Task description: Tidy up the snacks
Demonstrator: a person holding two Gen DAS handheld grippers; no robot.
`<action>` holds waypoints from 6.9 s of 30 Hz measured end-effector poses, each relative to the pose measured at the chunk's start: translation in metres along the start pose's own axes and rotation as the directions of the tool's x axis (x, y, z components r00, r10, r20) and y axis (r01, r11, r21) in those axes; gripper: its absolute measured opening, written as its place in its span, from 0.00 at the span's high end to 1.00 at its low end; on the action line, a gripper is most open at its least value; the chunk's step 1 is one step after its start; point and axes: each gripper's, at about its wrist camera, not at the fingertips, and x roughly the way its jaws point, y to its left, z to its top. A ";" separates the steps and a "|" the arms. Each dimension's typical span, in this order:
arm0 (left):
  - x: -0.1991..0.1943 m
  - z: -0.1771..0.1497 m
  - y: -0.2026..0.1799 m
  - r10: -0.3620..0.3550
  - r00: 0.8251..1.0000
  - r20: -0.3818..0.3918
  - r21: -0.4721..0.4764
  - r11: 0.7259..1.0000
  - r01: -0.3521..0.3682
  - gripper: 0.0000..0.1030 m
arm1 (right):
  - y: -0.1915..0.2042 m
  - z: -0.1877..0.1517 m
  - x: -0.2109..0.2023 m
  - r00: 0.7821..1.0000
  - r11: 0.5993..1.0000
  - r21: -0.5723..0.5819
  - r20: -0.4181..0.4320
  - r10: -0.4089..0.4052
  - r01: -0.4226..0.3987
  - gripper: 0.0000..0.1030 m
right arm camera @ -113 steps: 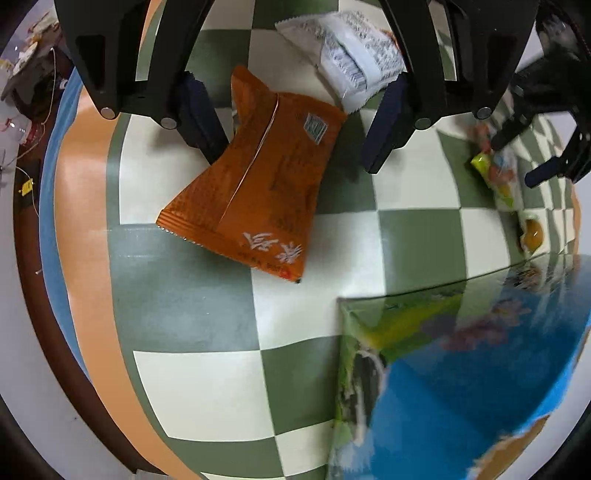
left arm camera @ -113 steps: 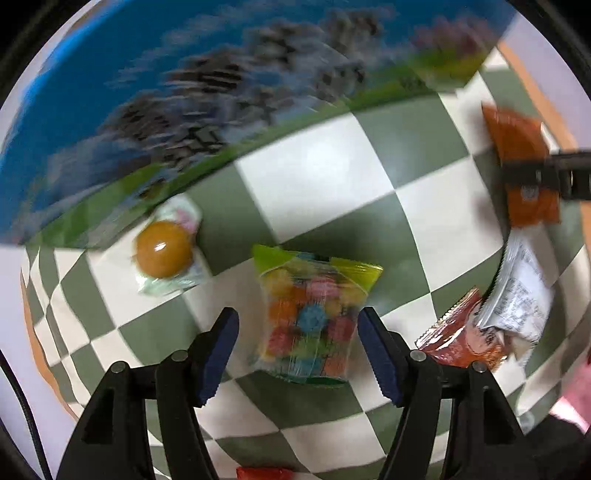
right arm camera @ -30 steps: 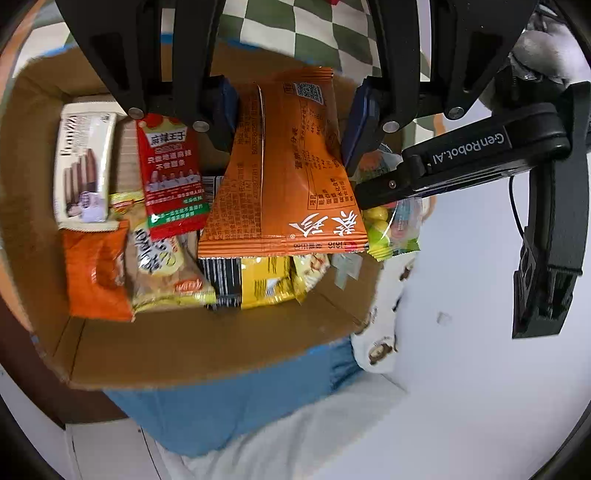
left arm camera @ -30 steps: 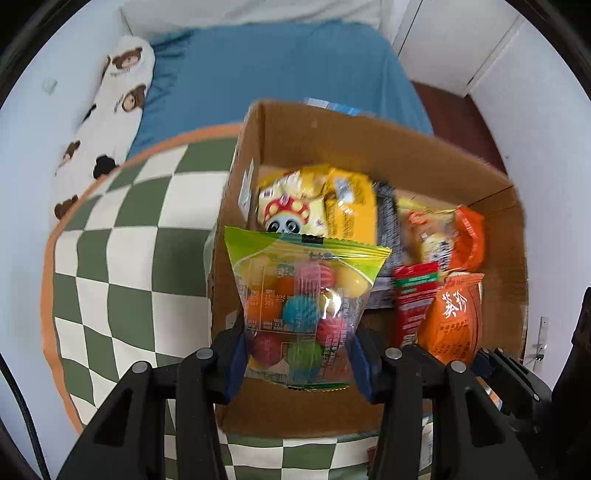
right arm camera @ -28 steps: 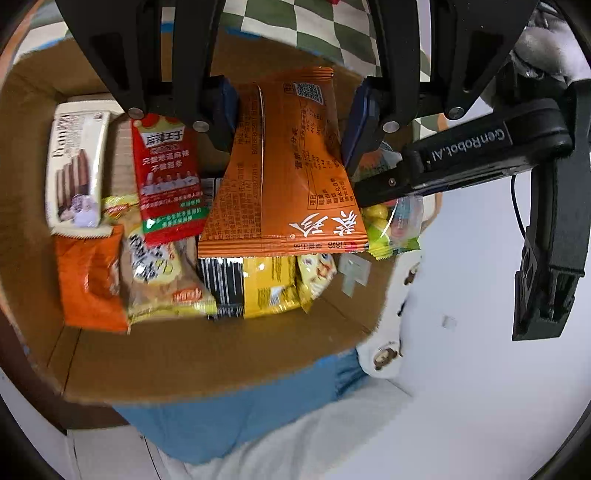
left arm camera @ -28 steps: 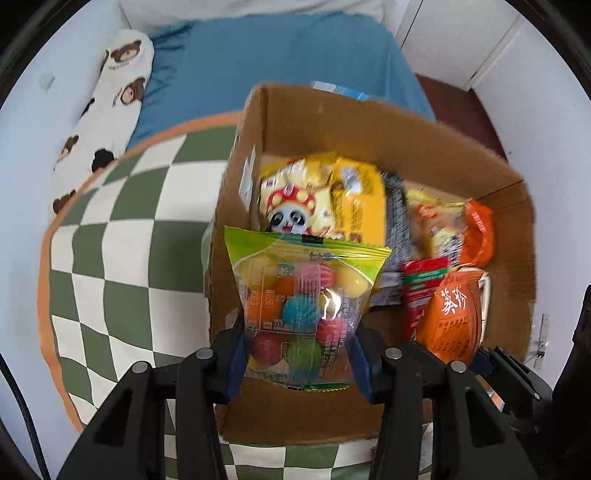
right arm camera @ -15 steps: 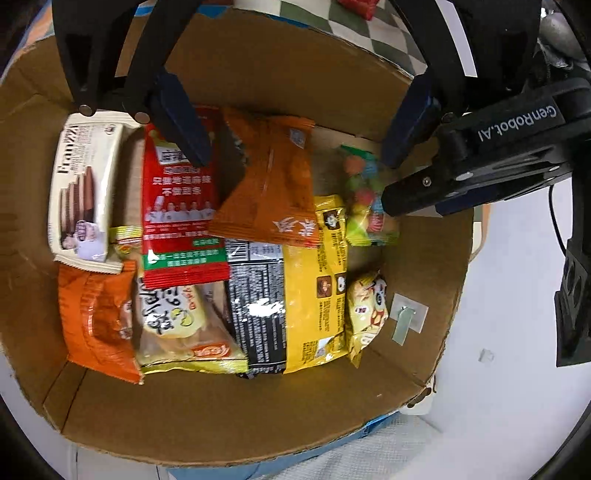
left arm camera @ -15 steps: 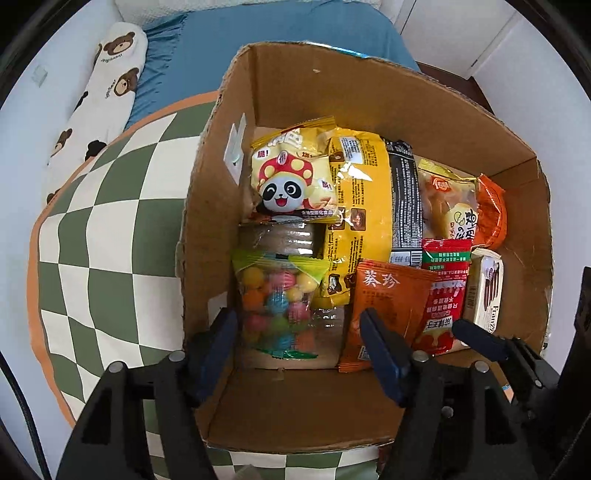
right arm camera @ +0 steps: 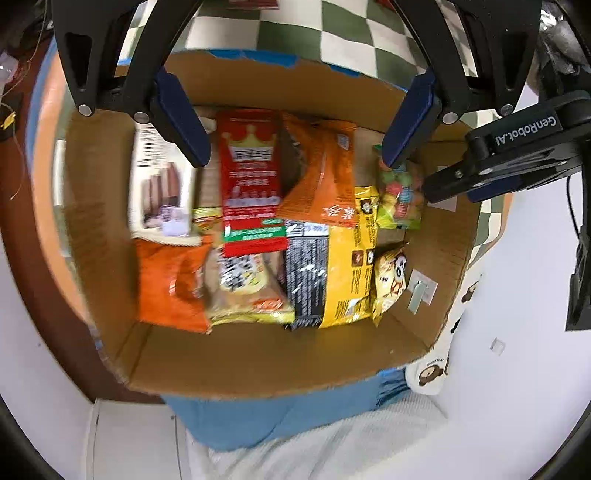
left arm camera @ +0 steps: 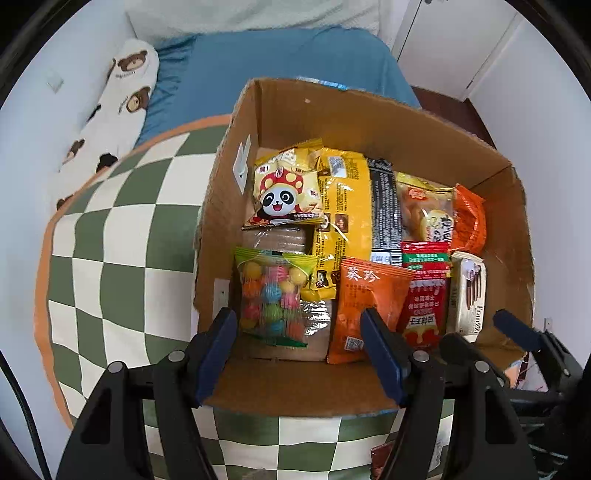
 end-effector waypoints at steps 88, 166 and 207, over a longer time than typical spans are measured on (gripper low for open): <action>0.087 -0.264 0.079 0.020 0.986 -0.163 -0.254 0.965 -0.062 0.57 | -0.134 -0.248 -0.002 0.971 0.986 0.126 -0.226 -0.082 0.113 0.42; -0.087 -0.061 -0.051 -0.122 0.984 0.130 0.070 0.991 0.113 0.49 | -0.051 -0.068 -0.117 0.979 0.985 -0.014 0.113 0.172 -0.172 0.48; -0.056 -0.057 -0.029 0.027 0.967 0.253 0.002 1.000 -0.029 0.21 | -0.038 -0.035 -0.087 0.965 0.983 -0.043 0.206 -0.164 0.176 0.06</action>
